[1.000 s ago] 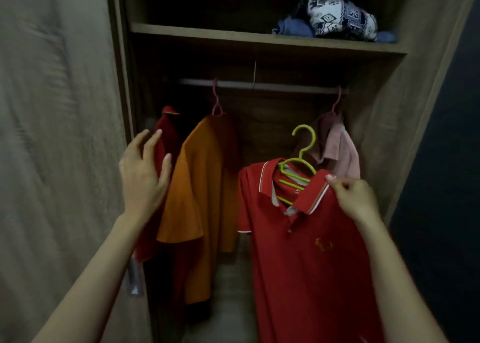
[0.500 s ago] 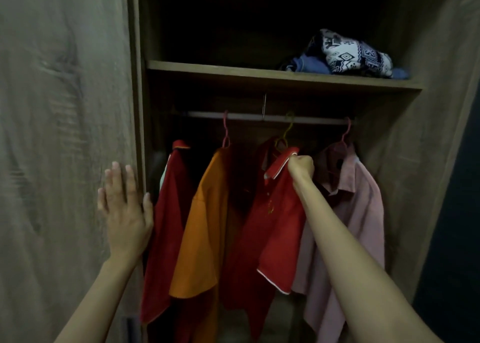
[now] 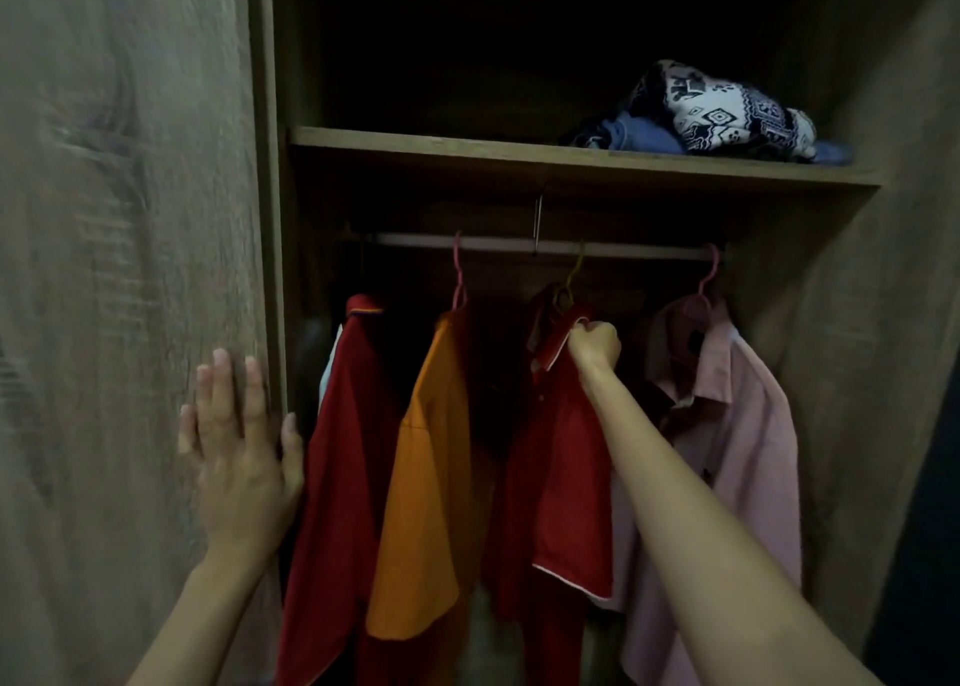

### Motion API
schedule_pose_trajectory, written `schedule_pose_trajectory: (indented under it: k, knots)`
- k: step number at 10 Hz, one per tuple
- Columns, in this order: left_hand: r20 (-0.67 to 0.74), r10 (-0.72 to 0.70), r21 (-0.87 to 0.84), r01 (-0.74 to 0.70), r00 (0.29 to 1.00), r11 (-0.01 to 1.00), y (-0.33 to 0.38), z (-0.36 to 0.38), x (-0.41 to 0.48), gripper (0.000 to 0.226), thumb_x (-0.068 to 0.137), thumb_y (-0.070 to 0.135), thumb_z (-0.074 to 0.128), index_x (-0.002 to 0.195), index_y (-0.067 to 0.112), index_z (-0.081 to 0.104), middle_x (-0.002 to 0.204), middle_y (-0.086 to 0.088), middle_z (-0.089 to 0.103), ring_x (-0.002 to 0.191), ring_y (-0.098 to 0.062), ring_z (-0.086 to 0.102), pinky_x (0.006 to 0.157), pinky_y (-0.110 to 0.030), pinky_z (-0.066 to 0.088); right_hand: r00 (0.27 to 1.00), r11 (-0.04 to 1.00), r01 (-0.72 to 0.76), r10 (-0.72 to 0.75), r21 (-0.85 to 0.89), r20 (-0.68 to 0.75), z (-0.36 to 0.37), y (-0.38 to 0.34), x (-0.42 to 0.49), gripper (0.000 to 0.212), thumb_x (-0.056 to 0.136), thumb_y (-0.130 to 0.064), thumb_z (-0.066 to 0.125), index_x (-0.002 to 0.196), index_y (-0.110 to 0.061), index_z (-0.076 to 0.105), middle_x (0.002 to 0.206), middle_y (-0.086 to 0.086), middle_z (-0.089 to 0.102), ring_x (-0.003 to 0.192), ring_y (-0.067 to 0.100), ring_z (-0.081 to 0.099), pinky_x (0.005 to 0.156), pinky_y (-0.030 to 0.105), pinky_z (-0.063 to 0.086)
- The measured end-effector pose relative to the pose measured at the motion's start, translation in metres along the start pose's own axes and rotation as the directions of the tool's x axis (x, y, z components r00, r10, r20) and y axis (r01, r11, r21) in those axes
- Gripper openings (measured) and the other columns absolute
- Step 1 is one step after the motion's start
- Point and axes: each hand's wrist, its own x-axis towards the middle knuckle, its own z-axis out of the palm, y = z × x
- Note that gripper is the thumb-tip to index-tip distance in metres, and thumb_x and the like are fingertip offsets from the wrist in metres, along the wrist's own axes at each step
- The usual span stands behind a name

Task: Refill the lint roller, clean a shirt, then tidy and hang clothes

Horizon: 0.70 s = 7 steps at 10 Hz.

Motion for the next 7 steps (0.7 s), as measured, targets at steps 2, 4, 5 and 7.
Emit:
schedule_pose_trajectory:
  k: [2, 4, 5, 7]
  knots:
    - [0.008, 0.006, -0.013, -0.006, 1.0, 1.0, 0.0, -0.001, -0.001, 0.065, 0.096, 0.024, 0.041, 0.152, 0.006, 0.015, 0.158, -0.021, 0.017, 0.151, -0.021, 0.002, 0.119, -0.044, 0.007, 0.98, 0.981, 0.158, -0.142, -0.113, 0.143, -0.016, 0.011, 0.0, 0.034, 0.097, -0.018, 0.048, 0.121, 0.003, 0.059, 0.121, 0.023, 0.062, 0.116, 0.035, 0.056, 0.093, 0.031, 0.042]
    - [0.004, -0.007, -0.03, 0.007, 1.0, 1.0, 0.002, -0.002, 0.001, 0.065, 0.096, 0.023, 0.042, 0.152, 0.006, 0.016, 0.158, -0.02, 0.016, 0.151, -0.019, 0.0, 0.12, -0.041, 0.004, 0.902, 0.897, 0.431, -0.425, -0.101, 0.077, -0.034, 0.036, -0.038, 0.045, 0.097, -0.026, 0.049, 0.133, 0.001, 0.048, 0.132, 0.021, 0.051, 0.126, 0.031, 0.047, 0.104, 0.028, 0.032]
    - [0.043, -0.023, -0.037, 0.024, 0.999, 0.999, 0.001, -0.004, 0.001, 0.067, 0.096, 0.024, 0.042, 0.153, 0.009, 0.013, 0.159, -0.021, 0.016, 0.15, -0.02, -0.001, 0.12, -0.041, 0.003, 0.816, 0.818, 0.572, -0.56, 0.06, -0.146, -0.036, 0.045, -0.102, 0.043, 0.098, -0.028, 0.047, 0.136, -0.009, 0.045, 0.136, 0.008, 0.045, 0.129, 0.018, 0.042, 0.108, 0.024, 0.03]
    - [0.216, 0.041, -0.041, -0.033, 0.976, 0.999, -0.005, -0.022, 0.002, 0.064, 0.096, 0.03, 0.046, 0.151, 0.009, 0.023, 0.158, -0.021, 0.02, 0.147, -0.03, 0.011, 0.118, -0.04, 0.007, 0.822, 0.808, 0.552, -0.569, 0.208, 0.027, 0.017, 0.103, -0.282, 0.018, 0.094, -0.029, 0.047, 0.105, -0.019, 0.058, 0.101, -0.002, 0.059, 0.094, 0.007, 0.057, 0.085, 0.032, 0.046]
